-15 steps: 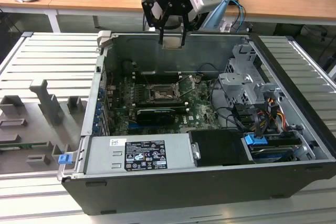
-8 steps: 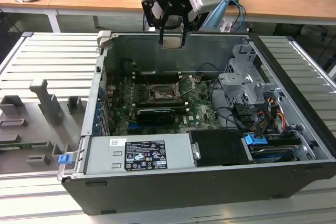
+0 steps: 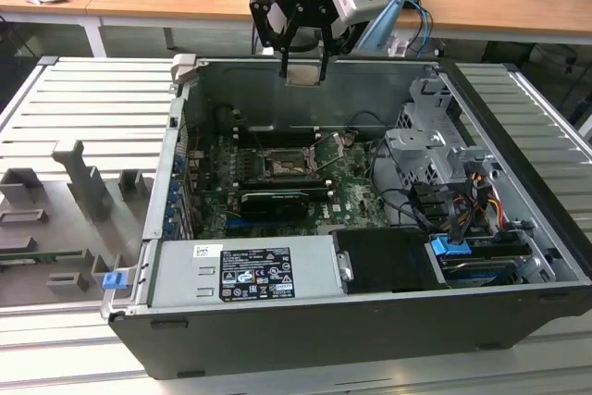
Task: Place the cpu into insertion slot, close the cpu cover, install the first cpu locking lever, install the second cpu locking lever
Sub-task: 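Place the cpu into insertion slot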
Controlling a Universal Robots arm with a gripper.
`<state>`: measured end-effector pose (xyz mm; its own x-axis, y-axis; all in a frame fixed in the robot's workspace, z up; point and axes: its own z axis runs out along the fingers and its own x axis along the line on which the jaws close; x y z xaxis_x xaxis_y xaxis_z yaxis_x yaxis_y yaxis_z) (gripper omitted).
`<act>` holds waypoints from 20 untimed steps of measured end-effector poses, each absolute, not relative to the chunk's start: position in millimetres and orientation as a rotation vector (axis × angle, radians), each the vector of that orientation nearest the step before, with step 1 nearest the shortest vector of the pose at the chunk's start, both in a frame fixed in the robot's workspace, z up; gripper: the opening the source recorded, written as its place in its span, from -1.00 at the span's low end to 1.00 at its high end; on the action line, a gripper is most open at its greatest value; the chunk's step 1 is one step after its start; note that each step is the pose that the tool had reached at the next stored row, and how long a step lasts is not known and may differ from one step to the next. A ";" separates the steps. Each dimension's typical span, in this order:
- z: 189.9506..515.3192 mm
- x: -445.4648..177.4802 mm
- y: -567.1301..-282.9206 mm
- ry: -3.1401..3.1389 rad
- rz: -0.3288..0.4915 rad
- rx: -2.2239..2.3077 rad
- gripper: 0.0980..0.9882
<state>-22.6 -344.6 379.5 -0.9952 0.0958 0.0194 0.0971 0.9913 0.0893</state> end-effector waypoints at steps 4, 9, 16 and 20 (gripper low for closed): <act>379.5 -22.6 -344.6 -3.120 -0.141 -0.159 -0.04; 379.4 -22.6 -344.6 -3.119 -0.141 -0.177 -0.04; 379.4 -22.6 -344.6 -3.115 -0.142 -0.268 -0.04; 377.6 -22.6 -344.7 -3.111 -0.142 -0.323 -0.04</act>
<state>-22.6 -344.7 377.6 -0.9786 0.2048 0.0196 0.2057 0.9746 0.0890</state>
